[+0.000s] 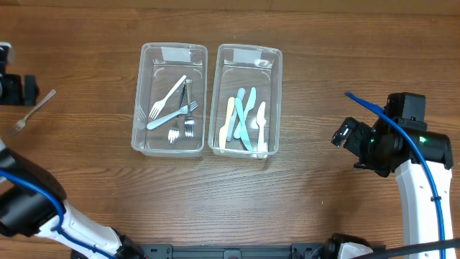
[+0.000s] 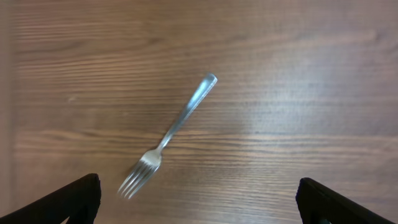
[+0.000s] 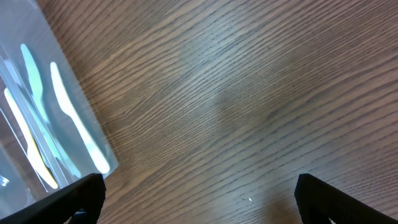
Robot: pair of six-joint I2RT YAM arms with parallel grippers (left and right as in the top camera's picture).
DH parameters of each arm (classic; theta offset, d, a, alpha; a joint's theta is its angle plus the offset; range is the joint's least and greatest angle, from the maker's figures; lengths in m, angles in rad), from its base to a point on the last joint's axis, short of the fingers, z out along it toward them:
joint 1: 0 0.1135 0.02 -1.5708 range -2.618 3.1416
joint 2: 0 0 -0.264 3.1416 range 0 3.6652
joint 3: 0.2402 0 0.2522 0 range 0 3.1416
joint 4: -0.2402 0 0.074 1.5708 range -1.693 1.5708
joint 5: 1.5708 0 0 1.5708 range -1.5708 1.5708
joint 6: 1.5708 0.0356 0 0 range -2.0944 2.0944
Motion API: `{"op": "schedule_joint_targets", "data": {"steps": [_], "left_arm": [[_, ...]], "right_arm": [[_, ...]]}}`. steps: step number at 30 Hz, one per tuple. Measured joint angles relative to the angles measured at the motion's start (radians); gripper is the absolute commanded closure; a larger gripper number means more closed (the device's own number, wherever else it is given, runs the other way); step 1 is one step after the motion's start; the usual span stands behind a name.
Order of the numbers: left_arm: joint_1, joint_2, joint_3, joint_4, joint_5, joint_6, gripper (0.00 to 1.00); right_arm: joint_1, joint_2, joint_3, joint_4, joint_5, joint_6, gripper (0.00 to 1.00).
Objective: Pack container
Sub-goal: 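Move the left gripper to the last metal fork and grasp it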
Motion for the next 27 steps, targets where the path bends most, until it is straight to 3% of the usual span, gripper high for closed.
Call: {"op": "schedule_joint_targets", "data": {"steps": [5, 11, 15, 27], "left_arm": [[0.000, 0.130, 0.000, 0.013, 0.007, 0.176, 0.00], [0.001, 0.251, 0.000, 0.068, -0.033, 0.297, 0.00], [0.002, 0.274, 0.000, 0.129, -0.063, 0.323, 0.00], [0.013, 0.345, 0.002, 0.122, -0.079, 0.327, 0.00]], "right_arm": [[0.000, 0.000, 0.000, -0.002, 0.000, -0.001, 0.00], [0.000, 0.000, 0.000, -0.006, 0.006, -0.001, 0.00], [0.000, 0.000, 0.000, -0.008, 0.012, -0.001, 0.00], [0.000, 0.000, 0.000, -0.021, 0.019, 0.000, 0.00]]}}
